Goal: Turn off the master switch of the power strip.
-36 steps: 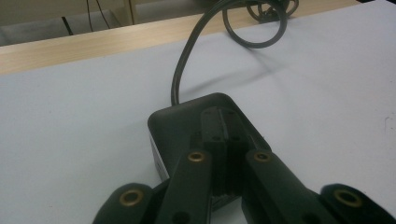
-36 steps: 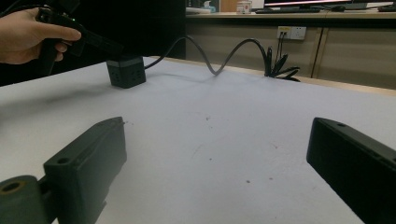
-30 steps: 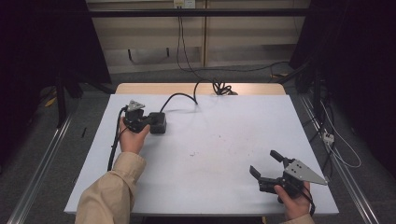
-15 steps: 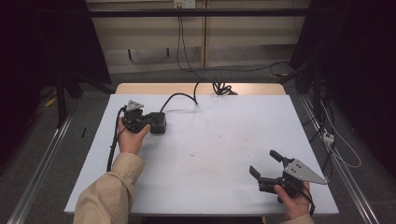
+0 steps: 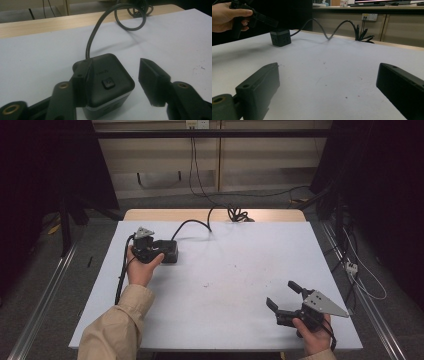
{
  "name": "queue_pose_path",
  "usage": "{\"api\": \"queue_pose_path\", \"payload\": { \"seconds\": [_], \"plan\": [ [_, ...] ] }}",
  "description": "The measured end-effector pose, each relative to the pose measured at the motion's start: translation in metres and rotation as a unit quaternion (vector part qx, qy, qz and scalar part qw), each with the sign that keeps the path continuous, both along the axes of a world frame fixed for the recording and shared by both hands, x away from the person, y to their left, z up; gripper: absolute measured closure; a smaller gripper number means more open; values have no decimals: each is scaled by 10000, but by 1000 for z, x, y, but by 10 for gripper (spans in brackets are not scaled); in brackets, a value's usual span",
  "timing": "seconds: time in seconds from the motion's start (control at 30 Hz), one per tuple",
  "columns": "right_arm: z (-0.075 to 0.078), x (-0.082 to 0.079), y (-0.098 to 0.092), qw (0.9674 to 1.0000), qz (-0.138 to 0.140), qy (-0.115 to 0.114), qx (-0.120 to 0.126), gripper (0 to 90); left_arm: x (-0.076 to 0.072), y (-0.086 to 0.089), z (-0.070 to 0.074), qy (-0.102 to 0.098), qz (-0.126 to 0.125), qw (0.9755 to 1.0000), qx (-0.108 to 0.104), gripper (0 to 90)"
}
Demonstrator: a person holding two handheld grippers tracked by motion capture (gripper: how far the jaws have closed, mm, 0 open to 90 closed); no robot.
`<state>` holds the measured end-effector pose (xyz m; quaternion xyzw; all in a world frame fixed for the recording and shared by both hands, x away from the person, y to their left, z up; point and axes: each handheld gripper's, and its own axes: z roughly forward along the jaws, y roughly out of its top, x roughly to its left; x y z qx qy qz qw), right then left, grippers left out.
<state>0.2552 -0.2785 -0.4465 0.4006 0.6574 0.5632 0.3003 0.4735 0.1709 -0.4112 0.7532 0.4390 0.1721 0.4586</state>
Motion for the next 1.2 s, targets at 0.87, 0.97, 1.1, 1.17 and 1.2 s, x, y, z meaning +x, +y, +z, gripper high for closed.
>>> {"api": "queue_pose_path", "payload": {
  "seconds": [0.87, 0.97, 1.1, 1.17, 1.2],
  "plan": [
    [1, -1, 0, 10000, 13, -5, -6, 45, -17, -15, 5, 362, -775, 9958, -315, 121],
    [1, -1, -1, 10000, -1, -6, 6, 45, -21, -18, 6, 353, -943, 9947, -223, 100],
    [1, -2, -1, 10000, -14, -5, 8, 45, -29, -18, 7, 252, -1032, 9936, -392, 109],
    [1, -2, -1, 10000, 5, -9, -4, 45, -31, -16, 6, 237, -1052, 9933, -419, 109],
    [1, -2, -1, 10000, 5, -11, -7, 45, -32, -15, 5, 249, -1071, 9931, -400, 109]
  ]
}}
